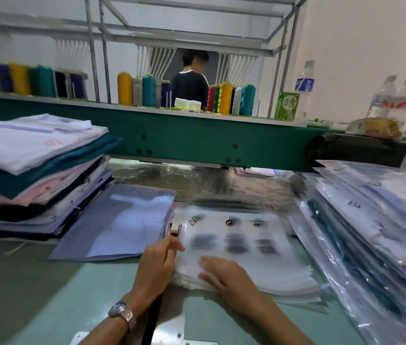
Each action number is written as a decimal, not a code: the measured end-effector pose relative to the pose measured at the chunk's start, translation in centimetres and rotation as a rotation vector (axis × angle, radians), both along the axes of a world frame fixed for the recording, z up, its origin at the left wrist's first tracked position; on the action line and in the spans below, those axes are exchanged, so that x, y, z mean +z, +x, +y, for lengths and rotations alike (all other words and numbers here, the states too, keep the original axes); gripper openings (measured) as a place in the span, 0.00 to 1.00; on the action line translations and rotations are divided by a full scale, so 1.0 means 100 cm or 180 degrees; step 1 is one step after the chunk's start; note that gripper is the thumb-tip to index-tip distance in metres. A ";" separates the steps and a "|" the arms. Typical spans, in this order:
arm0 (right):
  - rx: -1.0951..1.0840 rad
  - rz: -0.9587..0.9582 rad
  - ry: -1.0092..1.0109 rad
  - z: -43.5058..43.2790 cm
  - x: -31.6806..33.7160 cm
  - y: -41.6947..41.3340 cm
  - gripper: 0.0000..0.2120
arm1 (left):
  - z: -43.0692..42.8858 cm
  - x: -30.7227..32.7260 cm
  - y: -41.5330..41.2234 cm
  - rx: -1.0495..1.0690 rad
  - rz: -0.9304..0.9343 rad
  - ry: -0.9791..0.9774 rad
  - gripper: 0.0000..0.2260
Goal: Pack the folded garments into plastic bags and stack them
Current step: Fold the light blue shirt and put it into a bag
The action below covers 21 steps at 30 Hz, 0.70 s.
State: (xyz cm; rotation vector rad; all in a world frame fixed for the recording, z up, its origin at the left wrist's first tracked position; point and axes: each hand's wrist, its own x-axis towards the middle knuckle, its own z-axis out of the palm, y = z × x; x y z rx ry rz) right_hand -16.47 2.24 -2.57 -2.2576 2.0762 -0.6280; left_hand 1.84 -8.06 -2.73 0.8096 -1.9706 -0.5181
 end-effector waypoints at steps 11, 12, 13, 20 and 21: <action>0.0033 -0.0434 -0.1330 0.009 0.004 0.017 0.09 | -0.003 -0.004 0.014 -0.0248 -0.0530 -0.1240 0.05; -0.0005 -0.0401 -0.1480 0.008 0.003 0.019 0.07 | -0.003 -0.004 0.012 -0.0195 -0.0504 -0.1423 0.05; -0.0034 -0.0366 -0.1585 0.008 0.003 0.020 0.07 | -0.004 -0.004 0.011 -0.0143 -0.0485 -0.1584 0.06; 0.0161 0.0218 -0.2096 0.002 0.003 0.031 0.05 | -0.003 -0.003 0.010 -0.0039 -0.0551 -0.2004 0.09; 0.0154 0.0322 -0.2187 0.001 0.003 0.032 0.05 | -0.003 -0.003 0.010 -0.0061 -0.0578 -0.2028 0.08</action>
